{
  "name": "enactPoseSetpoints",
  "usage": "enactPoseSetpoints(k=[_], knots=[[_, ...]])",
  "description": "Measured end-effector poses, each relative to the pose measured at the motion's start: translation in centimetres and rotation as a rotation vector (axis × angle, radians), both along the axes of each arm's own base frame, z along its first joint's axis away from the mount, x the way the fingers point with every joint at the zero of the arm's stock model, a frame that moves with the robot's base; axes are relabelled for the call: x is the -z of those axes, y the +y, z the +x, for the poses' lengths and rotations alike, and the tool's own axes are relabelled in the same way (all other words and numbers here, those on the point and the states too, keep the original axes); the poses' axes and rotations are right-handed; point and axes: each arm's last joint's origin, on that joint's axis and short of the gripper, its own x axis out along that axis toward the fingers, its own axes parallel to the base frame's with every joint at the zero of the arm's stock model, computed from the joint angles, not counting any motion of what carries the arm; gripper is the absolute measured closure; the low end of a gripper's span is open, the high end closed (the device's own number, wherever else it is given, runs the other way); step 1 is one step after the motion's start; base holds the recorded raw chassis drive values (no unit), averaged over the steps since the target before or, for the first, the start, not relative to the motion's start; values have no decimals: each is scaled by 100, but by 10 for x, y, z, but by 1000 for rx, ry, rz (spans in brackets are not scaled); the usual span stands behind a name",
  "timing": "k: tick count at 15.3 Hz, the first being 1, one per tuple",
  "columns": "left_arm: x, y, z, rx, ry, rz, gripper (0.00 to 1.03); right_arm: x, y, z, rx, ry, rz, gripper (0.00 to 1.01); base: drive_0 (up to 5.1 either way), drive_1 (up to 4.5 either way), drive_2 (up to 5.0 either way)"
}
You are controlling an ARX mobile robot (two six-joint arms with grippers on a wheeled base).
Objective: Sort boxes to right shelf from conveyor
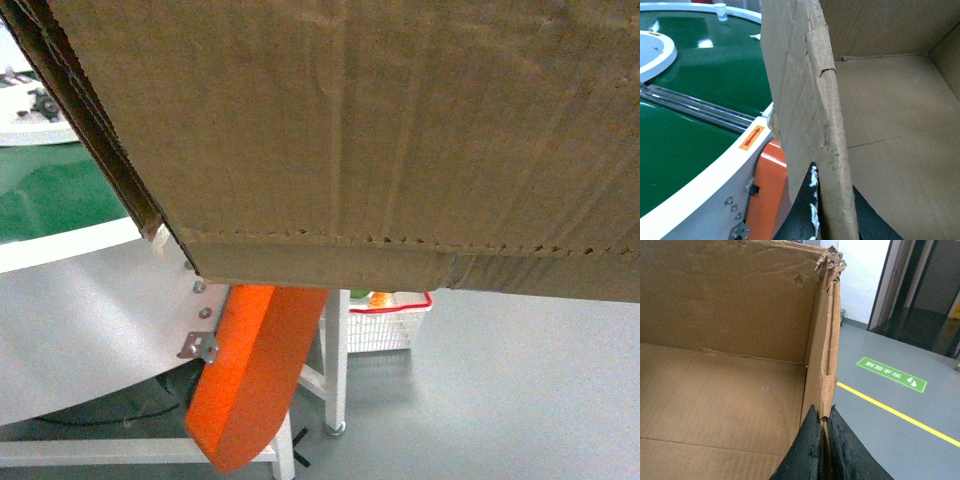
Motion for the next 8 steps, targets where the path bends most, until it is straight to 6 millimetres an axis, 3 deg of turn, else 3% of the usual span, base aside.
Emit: enactPoseSetpoints(k=[8], knots=[[0,0,0,0,0,0,100,0,0,0,0,0,0,99,-158,-158,-158]])
